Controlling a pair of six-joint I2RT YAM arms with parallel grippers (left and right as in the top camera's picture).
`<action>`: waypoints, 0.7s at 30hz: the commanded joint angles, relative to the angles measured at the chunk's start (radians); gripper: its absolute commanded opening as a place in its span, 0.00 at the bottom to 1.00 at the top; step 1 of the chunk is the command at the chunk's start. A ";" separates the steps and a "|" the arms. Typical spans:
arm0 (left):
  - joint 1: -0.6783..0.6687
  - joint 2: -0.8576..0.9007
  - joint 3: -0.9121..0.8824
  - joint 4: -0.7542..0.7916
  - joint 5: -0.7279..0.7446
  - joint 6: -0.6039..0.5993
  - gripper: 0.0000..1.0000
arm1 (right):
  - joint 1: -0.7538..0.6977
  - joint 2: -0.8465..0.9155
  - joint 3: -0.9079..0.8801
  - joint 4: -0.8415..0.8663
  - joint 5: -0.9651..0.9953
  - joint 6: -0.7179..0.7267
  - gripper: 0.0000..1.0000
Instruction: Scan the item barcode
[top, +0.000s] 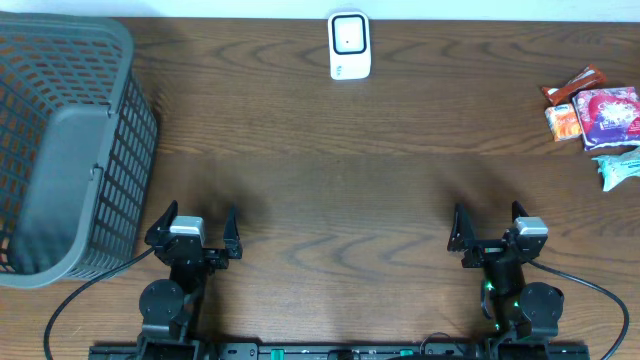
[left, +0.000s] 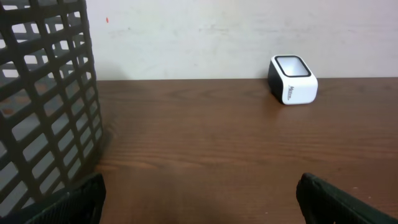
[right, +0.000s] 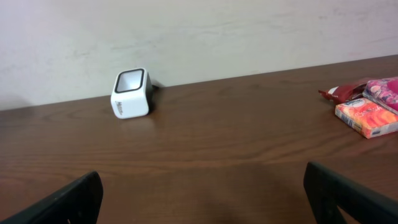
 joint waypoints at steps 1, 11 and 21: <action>0.005 -0.006 -0.016 -0.039 -0.028 -0.011 0.98 | -0.005 -0.006 -0.002 -0.005 0.005 -0.015 0.99; 0.005 -0.006 -0.016 -0.039 -0.028 -0.011 0.98 | -0.005 -0.006 -0.002 -0.005 0.005 -0.015 0.99; 0.005 -0.006 -0.016 -0.039 -0.028 -0.011 0.98 | -0.013 -0.006 -0.002 -0.008 0.034 -0.156 0.99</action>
